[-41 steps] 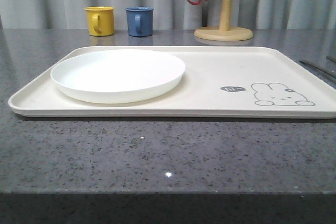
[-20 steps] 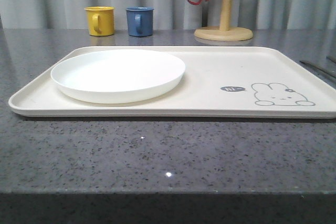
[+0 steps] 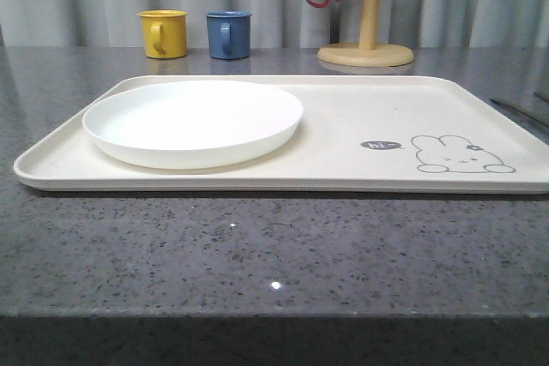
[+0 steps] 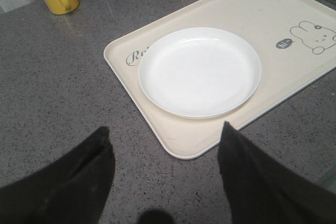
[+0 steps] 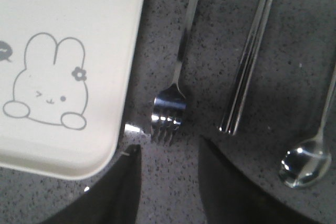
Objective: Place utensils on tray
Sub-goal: 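Grasp the steel fork with the right gripper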
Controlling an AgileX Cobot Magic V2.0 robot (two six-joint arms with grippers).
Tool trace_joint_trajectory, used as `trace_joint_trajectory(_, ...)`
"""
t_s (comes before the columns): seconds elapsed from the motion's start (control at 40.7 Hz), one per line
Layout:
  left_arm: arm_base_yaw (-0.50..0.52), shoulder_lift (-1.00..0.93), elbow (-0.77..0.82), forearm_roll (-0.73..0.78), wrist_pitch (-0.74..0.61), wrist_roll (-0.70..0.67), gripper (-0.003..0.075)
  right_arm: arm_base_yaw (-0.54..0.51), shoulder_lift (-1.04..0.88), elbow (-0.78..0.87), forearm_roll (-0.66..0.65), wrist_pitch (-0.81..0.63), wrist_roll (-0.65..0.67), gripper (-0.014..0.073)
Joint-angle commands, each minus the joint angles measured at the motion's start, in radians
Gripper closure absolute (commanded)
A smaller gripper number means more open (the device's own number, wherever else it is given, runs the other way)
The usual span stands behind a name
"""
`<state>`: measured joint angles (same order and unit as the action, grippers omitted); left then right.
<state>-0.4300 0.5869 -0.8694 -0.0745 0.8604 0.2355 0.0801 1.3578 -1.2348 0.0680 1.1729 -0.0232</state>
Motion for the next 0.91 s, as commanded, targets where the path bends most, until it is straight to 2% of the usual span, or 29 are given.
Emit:
trace_joint_trajectory(0.0, 0.001, 0.002, -0.025, -0.007, -0.075, -0.011, 0.0300, 0.002, 0.063, -0.082, -0.009, -0.002, 0.029, 0.0302)
trace_joint_trajectory(0.246, 0.001, 0.002, -0.025, -0.007, -0.075, -0.011, 0.0300, 0.002, 0.214, -0.164, -0.010, 0.007, 0.112, 0.0302)
trace_joint_trajectory(0.663, 0.001, 0.002, -0.025, -0.007, -0.075, -0.011, 0.0300, 0.002, 0.335, -0.188, -0.010, -0.001, 0.113, 0.0305)
trace_joint_trajectory(0.712, 0.001, 0.002, -0.025, -0.007, -0.075, -0.011, 0.0300, 0.002, 0.339, -0.188, -0.010, 0.000, 0.113, 0.0327)
trace_joint_trajectory(0.884, 0.001, 0.002, -0.025, -0.007, -0.075, -0.011, 0.0300, 0.002, 0.339, -0.188, -0.010, -0.001, 0.113, 0.0500)
